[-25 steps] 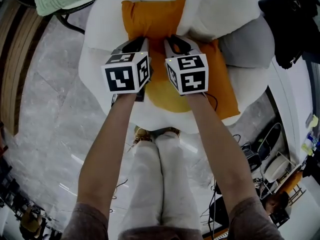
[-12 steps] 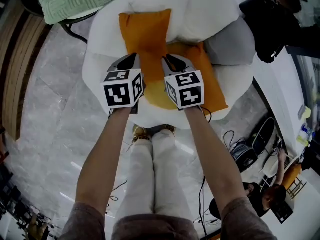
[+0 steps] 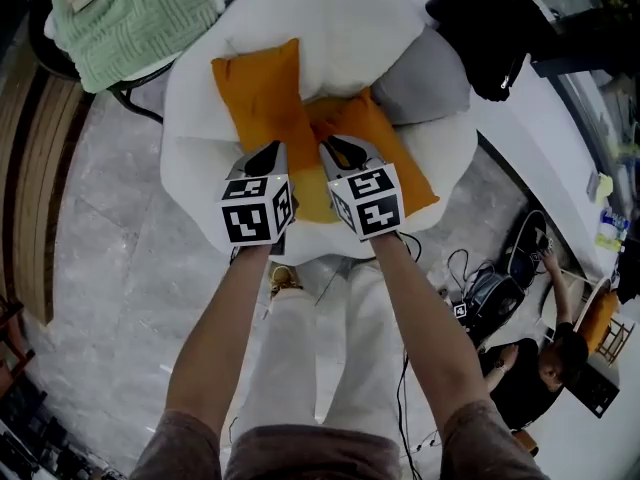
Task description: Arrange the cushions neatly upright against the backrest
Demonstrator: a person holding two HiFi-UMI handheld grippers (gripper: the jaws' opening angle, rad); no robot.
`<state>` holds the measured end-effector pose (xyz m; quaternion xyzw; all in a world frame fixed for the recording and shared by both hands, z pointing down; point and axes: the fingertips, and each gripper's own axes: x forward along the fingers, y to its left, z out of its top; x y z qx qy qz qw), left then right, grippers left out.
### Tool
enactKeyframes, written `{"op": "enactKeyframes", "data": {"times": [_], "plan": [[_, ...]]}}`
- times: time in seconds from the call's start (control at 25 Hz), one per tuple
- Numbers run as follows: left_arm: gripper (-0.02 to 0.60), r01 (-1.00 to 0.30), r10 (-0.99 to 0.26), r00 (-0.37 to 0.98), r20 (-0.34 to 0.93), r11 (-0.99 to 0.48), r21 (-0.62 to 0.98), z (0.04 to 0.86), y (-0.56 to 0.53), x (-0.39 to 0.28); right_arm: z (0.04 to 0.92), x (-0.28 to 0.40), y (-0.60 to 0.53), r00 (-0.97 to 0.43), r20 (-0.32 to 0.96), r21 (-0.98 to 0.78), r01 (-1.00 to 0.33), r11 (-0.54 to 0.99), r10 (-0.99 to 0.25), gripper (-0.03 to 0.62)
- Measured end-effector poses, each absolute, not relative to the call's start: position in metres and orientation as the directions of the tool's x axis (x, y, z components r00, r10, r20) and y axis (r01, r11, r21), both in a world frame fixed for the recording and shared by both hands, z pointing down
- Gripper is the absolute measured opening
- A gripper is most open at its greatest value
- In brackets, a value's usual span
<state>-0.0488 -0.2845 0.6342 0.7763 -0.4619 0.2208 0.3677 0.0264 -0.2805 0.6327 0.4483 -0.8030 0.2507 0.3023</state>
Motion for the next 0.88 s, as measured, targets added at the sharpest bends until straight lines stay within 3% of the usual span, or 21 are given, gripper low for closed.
{"op": "enactKeyframes", "data": {"times": [0.48,0.88], "plan": [[0.035,-0.854,-0.532,0.52,0.669,-0.349,0.386,0.649,-0.272,0.03,0.645,0.095,-0.274,-0.388,0.718,-0.087,-0.874,0.478,-0.578,0.06],[0.091,-0.864,-0.492,0.504,0.71,-0.282,0.418,0.693,-0.266,0.099,0.69,0.163,-0.277,-0.389,0.782,-0.108,-0.854,0.509,-0.488,0.139]]}}
